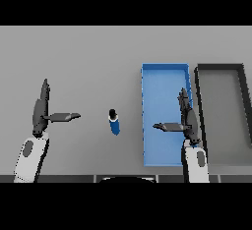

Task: Pick up the blue pipe and place it into the blue bin.

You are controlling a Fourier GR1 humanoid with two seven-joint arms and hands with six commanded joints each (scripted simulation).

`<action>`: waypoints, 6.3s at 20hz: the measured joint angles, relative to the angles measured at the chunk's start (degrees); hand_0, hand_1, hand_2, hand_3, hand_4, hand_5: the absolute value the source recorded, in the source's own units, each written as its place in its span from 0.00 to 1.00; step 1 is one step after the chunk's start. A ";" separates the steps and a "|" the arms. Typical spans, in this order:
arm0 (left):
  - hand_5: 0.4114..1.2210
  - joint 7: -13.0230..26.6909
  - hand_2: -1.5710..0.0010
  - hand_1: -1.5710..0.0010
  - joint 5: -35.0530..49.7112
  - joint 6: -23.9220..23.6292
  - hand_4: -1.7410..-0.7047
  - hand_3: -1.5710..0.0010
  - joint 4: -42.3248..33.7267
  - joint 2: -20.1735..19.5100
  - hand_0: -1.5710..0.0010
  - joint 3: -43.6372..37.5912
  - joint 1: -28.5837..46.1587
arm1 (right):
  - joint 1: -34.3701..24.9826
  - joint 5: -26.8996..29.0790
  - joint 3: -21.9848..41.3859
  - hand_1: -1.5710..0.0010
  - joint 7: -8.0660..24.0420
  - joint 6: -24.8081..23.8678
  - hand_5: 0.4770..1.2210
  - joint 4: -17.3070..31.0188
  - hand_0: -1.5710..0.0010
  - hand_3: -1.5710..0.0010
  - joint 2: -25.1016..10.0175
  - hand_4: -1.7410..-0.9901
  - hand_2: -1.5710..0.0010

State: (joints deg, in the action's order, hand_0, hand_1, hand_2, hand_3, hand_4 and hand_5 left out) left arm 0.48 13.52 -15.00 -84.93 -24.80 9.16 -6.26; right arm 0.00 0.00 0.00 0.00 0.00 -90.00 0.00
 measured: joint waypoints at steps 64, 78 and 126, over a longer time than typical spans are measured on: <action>0.97 -11.31 0.03 0.04 -11.47 19.09 0.26 0.03 6.60 18.84 0.04 22.11 -6.40 | 4.06 -6.59 1.94 1.00 -5.33 4.29 0.21 -4.89 1.00 1.00 -10.01 0.68 1.00; 1.00 -4.25 0.00 0.00 -12.03 23.20 0.27 0.00 -4.07 21.12 0.00 22.38 -8.98 | 6.36 -9.16 1.98 1.00 -7.94 2.31 0.22 -5.97 1.00 1.00 -10.28 0.80 1.00; 1.00 -1.23 0.00 0.00 -16.48 33.85 0.04 0.04 -3.12 28.05 0.00 14.91 -7.70 | -24.49 6.78 21.02 0.14 29.49 16.89 0.51 -20.80 0.14 0.24 -4.29 0.15 0.14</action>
State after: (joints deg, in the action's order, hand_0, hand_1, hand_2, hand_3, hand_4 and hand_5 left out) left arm -0.75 -2.96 18.84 -88.05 3.24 24.07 -13.96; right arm -24.49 6.78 21.02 29.49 16.89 -110.80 -4.29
